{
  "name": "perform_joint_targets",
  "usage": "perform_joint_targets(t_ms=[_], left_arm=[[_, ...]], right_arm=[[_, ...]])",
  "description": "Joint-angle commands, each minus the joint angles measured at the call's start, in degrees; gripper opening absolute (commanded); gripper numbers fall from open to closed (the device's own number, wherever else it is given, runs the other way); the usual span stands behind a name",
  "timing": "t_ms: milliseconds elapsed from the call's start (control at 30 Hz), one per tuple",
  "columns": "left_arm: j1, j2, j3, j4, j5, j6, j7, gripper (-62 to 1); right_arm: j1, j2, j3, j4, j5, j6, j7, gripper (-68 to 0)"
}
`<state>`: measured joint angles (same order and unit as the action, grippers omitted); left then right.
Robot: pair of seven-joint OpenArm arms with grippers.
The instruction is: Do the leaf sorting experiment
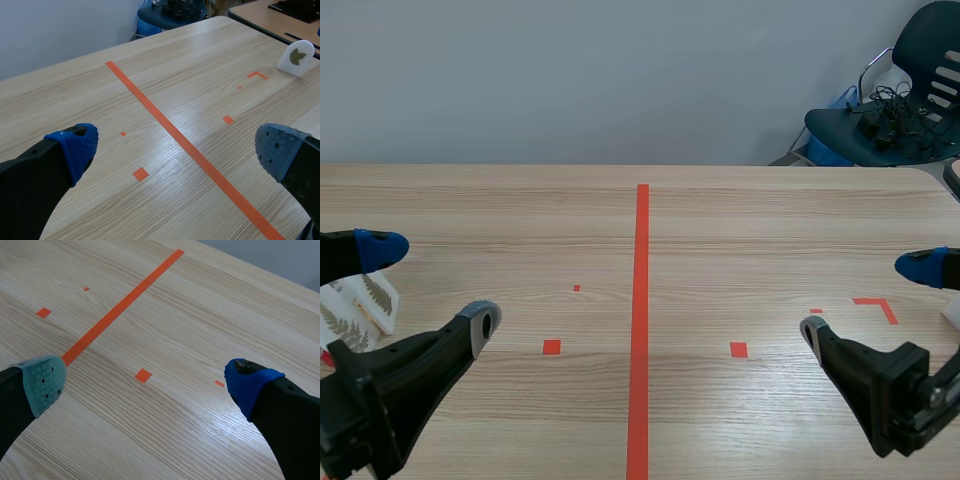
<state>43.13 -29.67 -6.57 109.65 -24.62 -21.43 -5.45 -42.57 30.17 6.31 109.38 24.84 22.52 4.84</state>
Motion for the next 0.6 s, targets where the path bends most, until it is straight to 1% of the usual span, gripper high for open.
perform_joint_targets(t_ms=[0,567], left_arm=[[-0.15,0.42,-0.24,0.66,-0.35,-0.13,-0.96,1.4],[-0.48,0.42,-0.24,0.66,-0.35,-0.13,-0.96,1.4]], right_arm=[[0.81,0.44,0.52,0.92,0.46,-0.15,0.66,0.4],[0.81,0.44,0.52,0.92,0.42,-0.17,0.63,0.4]])
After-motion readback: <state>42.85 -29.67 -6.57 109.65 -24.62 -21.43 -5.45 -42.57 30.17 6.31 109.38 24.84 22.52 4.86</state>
